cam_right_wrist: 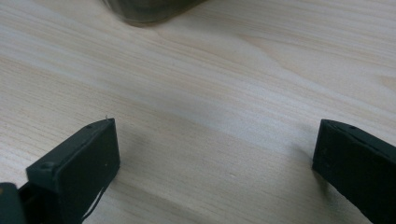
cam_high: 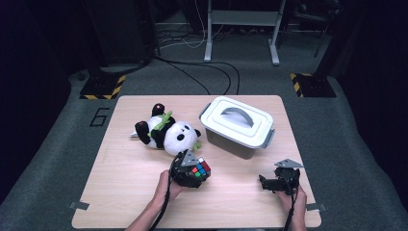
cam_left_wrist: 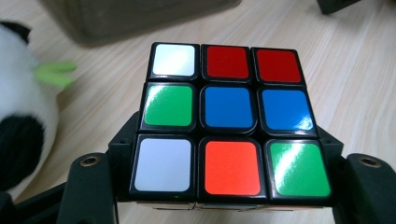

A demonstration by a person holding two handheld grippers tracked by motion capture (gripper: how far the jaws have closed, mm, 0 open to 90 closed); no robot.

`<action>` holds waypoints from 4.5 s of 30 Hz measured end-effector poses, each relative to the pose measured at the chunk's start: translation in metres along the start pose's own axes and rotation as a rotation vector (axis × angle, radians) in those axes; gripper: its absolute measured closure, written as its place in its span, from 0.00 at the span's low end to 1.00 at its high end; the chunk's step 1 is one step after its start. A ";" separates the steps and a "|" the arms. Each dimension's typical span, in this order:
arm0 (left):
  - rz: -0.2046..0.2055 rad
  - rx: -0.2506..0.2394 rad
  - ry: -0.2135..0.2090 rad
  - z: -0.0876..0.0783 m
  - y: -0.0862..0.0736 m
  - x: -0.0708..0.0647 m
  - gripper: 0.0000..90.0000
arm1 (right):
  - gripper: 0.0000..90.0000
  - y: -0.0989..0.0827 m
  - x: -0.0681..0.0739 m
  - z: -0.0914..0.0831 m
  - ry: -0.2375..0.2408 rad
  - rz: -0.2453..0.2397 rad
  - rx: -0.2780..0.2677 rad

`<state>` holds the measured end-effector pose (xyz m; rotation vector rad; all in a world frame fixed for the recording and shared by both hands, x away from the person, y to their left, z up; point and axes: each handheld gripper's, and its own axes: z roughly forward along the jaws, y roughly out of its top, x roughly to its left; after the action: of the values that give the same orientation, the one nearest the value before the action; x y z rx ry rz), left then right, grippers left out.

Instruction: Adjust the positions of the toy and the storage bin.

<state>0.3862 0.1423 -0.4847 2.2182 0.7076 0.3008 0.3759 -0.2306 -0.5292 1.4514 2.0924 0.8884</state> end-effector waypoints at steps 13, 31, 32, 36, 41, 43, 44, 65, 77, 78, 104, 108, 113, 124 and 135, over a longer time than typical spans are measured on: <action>-0.099 0.019 0.079 -0.033 -0.041 0.026 0.37 | 0.00 0.000 0.000 0.000 0.000 0.000 0.001; -0.187 0.002 0.190 -0.062 -0.072 0.060 0.37 | 0.00 0.000 0.000 0.000 -0.001 0.001 0.001; -0.195 0.008 0.198 -0.064 -0.074 0.063 0.37 | 0.00 0.000 0.000 0.000 -0.001 0.000 0.001; -0.214 0.010 0.224 -0.071 -0.078 0.071 0.37 | 0.00 0.000 0.000 0.000 -0.001 0.001 0.001; -0.245 0.000 0.267 -0.082 -0.081 0.082 0.37 | 0.00 0.000 0.000 0.000 -0.001 0.001 0.000; -0.250 -0.001 0.282 -0.086 -0.082 0.086 0.37 | 0.00 0.000 0.000 0.000 -0.001 0.001 0.001; -0.256 -0.003 0.286 -0.087 -0.082 0.088 0.37 | 0.00 0.000 0.000 0.000 -0.001 0.001 0.001; -0.402 -0.048 0.468 -0.124 -0.102 0.148 0.37 | 0.00 0.000 0.000 0.000 -0.003 0.001 0.003; -0.487 -0.062 0.566 -0.138 -0.110 0.192 0.37 | 0.00 0.000 0.000 0.000 -0.003 0.000 0.003; -0.500 -0.059 0.568 -0.138 -0.111 0.194 0.37 | 0.00 0.000 0.000 0.000 -0.003 0.000 0.003; -0.624 -0.014 0.627 -0.127 -0.148 0.221 0.29 | 0.00 0.000 0.000 0.000 -0.003 0.000 0.003; -0.598 -0.049 0.658 -0.140 -0.139 0.211 0.16 | 0.00 0.000 0.000 0.000 -0.003 0.000 0.003; -0.551 -0.097 0.676 -0.159 -0.122 0.199 0.10 | 0.00 0.000 0.000 0.000 -0.003 -0.001 0.001; -0.395 -0.132 0.533 -0.156 -0.043 0.176 0.00 | 0.00 0.000 0.000 0.000 -0.004 -0.001 0.002; -0.242 -0.059 0.411 -0.091 0.035 0.162 0.01 | 0.00 0.000 0.000 0.000 -0.002 0.005 -0.001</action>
<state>0.4941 0.2713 -0.3991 2.0060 1.1594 0.6553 0.3761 -0.2305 -0.5293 1.4573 2.0873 0.8888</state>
